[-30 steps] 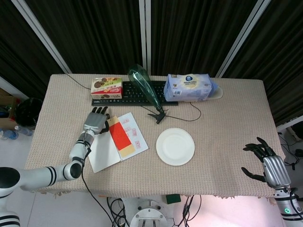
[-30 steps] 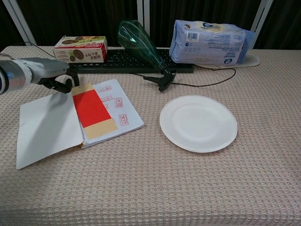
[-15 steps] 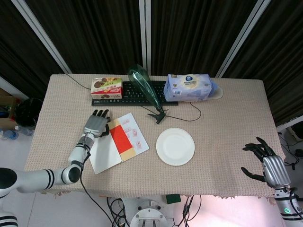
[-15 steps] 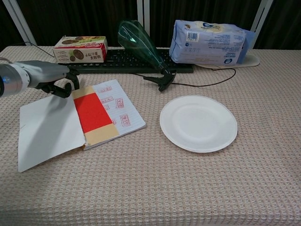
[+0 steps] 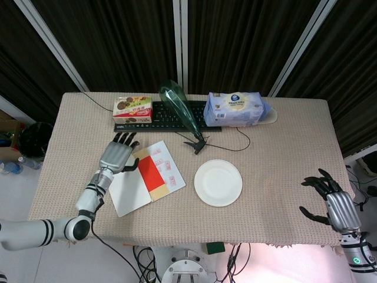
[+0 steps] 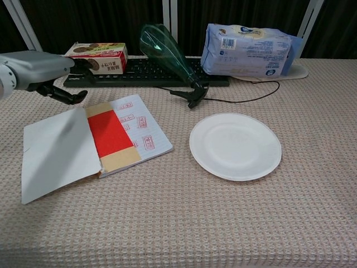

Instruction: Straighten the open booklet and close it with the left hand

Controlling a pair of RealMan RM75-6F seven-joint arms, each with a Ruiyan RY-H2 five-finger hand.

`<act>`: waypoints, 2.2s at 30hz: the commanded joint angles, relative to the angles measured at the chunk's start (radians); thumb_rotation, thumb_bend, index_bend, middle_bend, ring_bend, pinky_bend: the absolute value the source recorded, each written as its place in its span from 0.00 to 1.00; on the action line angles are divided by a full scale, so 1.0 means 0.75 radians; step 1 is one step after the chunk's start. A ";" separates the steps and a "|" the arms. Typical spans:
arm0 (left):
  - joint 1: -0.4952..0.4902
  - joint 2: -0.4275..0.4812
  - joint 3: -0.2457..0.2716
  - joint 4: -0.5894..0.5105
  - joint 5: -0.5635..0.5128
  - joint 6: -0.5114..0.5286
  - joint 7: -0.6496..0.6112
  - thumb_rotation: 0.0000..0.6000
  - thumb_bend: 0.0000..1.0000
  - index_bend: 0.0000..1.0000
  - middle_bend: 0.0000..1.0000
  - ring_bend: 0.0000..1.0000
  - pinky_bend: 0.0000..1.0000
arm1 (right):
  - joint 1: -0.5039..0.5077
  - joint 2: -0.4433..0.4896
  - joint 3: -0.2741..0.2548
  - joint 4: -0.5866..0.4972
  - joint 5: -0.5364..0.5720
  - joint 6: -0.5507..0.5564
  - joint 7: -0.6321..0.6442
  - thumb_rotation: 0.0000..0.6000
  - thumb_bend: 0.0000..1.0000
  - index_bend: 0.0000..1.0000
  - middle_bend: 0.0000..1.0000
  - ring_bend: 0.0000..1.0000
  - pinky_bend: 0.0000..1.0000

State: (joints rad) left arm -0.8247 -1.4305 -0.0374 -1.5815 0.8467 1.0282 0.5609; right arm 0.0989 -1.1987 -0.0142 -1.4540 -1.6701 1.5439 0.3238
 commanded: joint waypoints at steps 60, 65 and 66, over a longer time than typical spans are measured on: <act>0.395 -0.101 0.128 0.045 0.393 0.221 0.131 0.99 0.16 0.04 0.00 0.00 0.04 | 0.028 -0.001 0.004 -0.034 0.012 -0.036 -0.037 1.00 0.15 0.34 0.25 0.06 0.22; 0.439 -0.133 0.123 0.110 0.498 0.332 0.115 1.00 0.16 0.04 0.00 0.00 0.04 | 0.027 0.001 0.003 -0.039 0.008 -0.031 -0.041 1.00 0.15 0.34 0.25 0.06 0.22; 0.448 -0.142 0.123 0.129 0.527 0.355 0.105 1.00 0.16 0.04 0.00 0.00 0.04 | 0.026 0.002 0.003 -0.040 0.007 -0.030 -0.042 1.00 0.15 0.34 0.25 0.06 0.22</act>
State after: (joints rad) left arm -0.5064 -1.5221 0.0570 -1.5113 1.2067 1.2653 0.6531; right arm 0.1186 -1.1976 -0.0122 -1.4843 -1.6647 1.5218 0.2924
